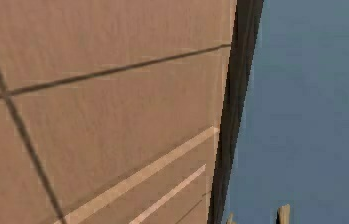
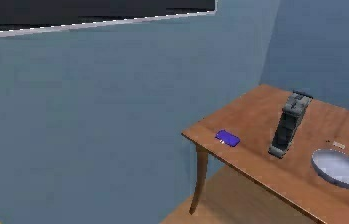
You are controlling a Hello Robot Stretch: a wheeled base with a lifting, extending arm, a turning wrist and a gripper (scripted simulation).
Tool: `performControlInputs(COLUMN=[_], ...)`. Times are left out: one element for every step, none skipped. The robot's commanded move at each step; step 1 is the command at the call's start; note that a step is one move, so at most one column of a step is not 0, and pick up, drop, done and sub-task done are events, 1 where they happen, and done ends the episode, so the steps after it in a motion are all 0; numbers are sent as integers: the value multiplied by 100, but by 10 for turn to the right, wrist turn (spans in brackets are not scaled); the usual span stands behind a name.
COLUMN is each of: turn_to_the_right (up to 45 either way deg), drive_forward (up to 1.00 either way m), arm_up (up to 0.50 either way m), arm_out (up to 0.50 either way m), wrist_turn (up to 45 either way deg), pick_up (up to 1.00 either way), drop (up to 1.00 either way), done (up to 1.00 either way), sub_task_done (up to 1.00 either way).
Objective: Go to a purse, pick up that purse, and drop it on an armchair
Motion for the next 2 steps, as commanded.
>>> performControlInputs(turn_to_the_right=[150,-450], drive_forward=[0,0], arm_up=[0,0], arm_out=[0,0], wrist_turn=[0,0], pick_up=[0,0], drop=[0,0], done=[0,0], sub_task_done=[0,0])
